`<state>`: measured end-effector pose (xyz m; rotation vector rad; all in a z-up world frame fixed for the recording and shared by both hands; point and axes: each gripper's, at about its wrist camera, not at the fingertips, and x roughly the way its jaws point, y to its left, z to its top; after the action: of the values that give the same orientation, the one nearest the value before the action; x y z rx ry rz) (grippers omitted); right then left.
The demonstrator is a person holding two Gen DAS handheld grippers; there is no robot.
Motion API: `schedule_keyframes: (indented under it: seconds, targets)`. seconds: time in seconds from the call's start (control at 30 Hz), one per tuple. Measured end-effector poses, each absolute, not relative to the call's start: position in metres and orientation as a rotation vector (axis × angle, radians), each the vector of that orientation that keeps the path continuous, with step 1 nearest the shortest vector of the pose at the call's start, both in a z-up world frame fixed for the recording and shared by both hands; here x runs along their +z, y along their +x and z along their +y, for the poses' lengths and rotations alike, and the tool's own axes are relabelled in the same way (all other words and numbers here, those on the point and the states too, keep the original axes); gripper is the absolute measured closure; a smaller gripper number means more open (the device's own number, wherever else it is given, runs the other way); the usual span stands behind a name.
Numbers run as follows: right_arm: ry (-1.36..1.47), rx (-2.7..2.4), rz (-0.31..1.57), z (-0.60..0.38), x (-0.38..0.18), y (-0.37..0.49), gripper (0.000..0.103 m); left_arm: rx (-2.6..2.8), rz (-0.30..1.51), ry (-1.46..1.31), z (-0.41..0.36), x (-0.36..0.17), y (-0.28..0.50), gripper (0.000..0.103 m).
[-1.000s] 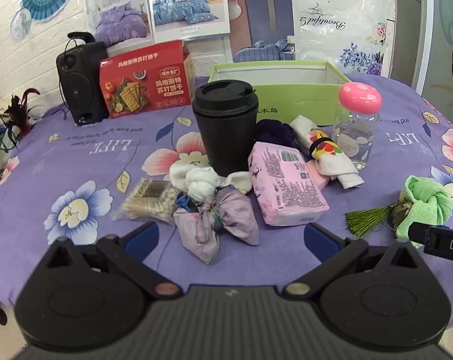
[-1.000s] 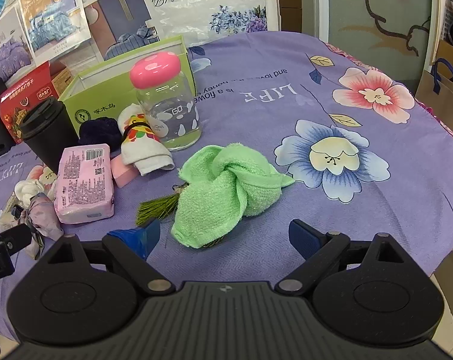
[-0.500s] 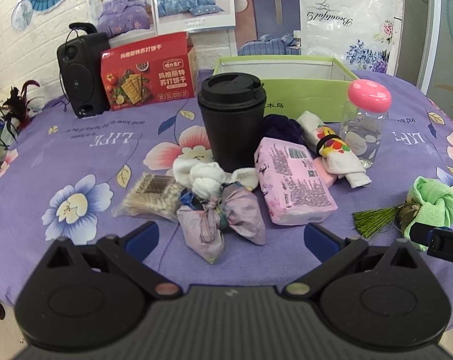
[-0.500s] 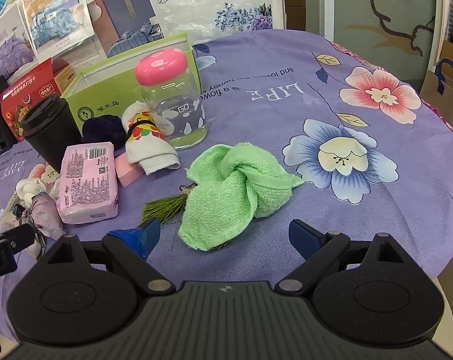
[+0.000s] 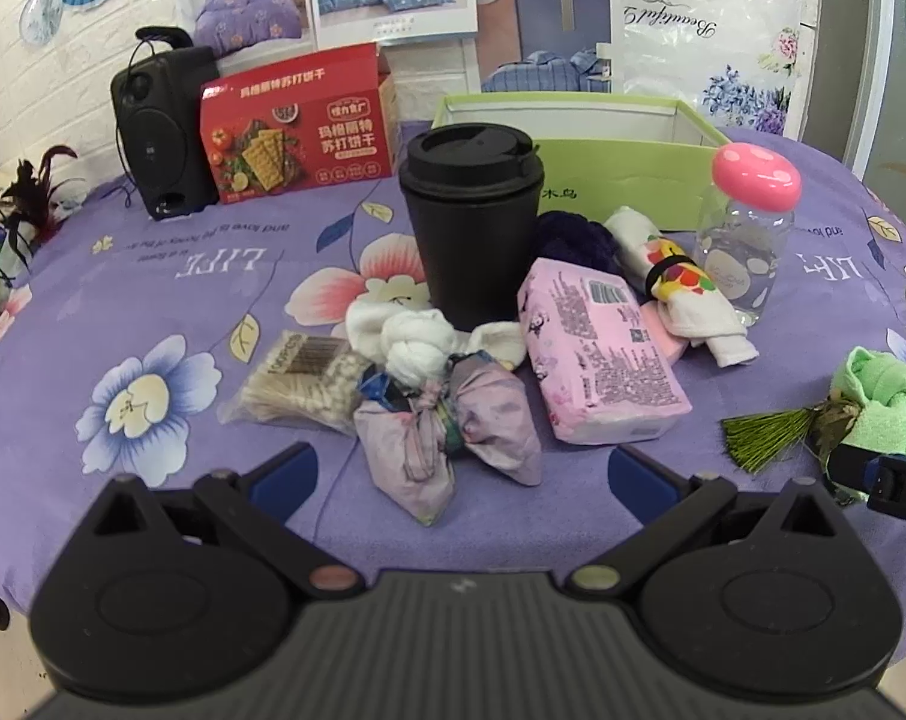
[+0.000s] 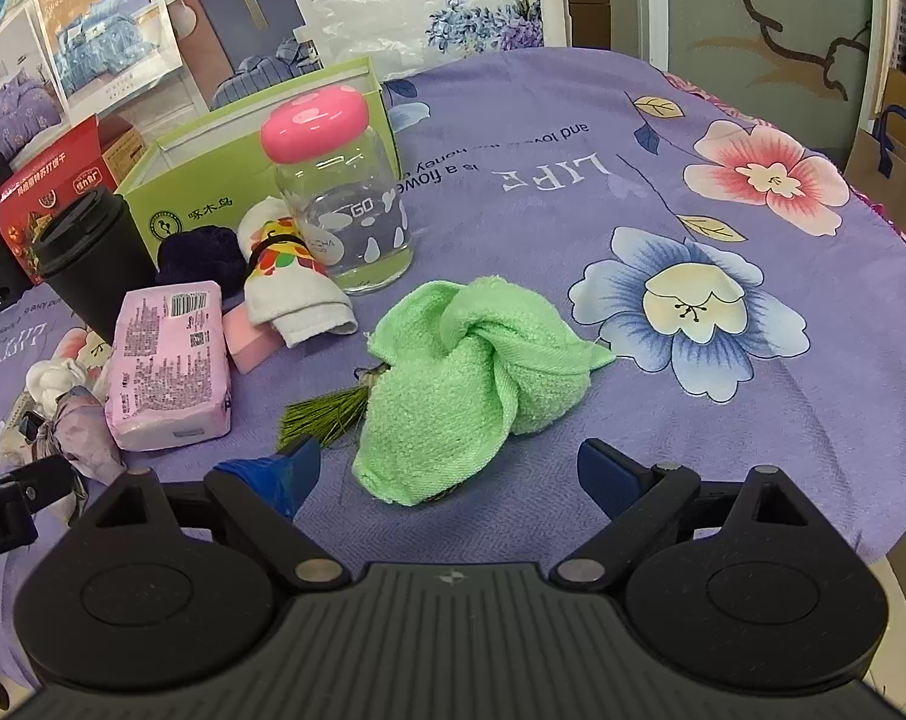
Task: Organize soft objects
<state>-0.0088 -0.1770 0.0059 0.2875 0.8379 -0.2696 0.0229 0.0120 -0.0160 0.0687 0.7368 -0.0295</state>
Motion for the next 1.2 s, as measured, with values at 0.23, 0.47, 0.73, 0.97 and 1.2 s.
schedule_keyframes:
  seconds: [0.23,0.47,0.73,0.97,1.2]
  targets:
    - [0.299,-0.266,0.839,-0.179,0.004,-0.009,0.023,-0.026,0.746,0.069,0.012,-0.018,0.025,0.0]
    - [0.286,-0.233,0.798,-0.179,0.004,-0.03,0.023,-0.032,0.739,0.084,0.024,-0.013,0.022,0.0]
    - [0.32,-0.157,0.712,-0.18,0.009,-0.037,0.023,-0.074,0.782,0.15,0.046,-0.022,0.005,0.0]
    - [0.242,-0.244,0.779,-0.208,-0.002,-0.008,0.023,-0.084,0.785,0.179,0.033,-0.022,0.02,0.0]
    - [0.389,-0.473,0.713,-0.281,0.004,-0.027,0.023,-0.141,0.812,0.181,0.012,-0.025,0.032,0.0]
